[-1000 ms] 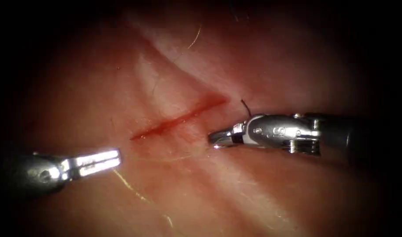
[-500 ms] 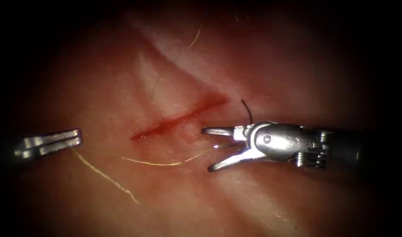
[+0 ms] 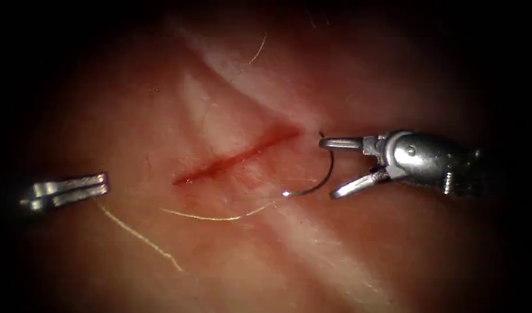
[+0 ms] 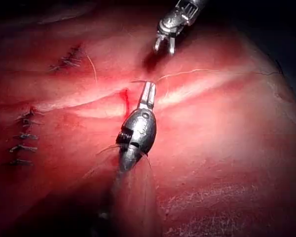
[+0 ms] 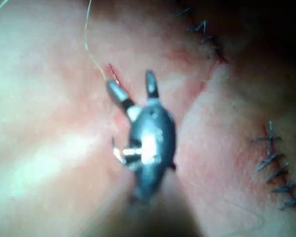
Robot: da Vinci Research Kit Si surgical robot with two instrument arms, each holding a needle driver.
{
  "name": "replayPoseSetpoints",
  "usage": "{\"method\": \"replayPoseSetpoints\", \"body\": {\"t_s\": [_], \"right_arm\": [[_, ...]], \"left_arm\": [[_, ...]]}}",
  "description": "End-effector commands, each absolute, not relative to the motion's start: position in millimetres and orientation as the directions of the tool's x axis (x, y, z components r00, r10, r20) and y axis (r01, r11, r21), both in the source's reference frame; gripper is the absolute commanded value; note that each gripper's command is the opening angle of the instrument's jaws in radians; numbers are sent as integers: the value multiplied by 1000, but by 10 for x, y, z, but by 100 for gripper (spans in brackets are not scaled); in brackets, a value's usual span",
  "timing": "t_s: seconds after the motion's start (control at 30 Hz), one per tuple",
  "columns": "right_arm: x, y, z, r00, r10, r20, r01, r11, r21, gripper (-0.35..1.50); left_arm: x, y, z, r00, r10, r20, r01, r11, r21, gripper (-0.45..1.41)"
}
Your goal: Wound Closure
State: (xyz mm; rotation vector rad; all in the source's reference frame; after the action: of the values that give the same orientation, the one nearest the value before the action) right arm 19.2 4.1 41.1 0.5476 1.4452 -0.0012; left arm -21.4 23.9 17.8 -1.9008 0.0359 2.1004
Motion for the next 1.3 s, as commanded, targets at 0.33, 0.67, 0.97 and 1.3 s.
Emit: {"method": "replayPoseSetpoints", "body": {"t_s": [0.33, 0.67, 0.97, 1.3], "right_arm": [[286, 52, 460, 136, 298, -945, 338, 883, 326, -35], [344, 29, 487, 132, 274, -953, 389, 870, 304, -35], [356, 8, 497, 129, 281, -951, 474, 825, 308, -35], [353, -1, 485, 112, 294, -949, 520, 797, 308, -35]], "left_arm": [[-260, 267, 198, 25, 153, -988, -174, -972, -155, -45], [-281, 275, 218, 127, 139, -982, -126, -980, -155, -45], [-278, 293, 224, 153, 107, -982, -133, -983, -128, -45], [-271, 314, 287, 97, 75, -992, -189, -978, -93, -45]]}}
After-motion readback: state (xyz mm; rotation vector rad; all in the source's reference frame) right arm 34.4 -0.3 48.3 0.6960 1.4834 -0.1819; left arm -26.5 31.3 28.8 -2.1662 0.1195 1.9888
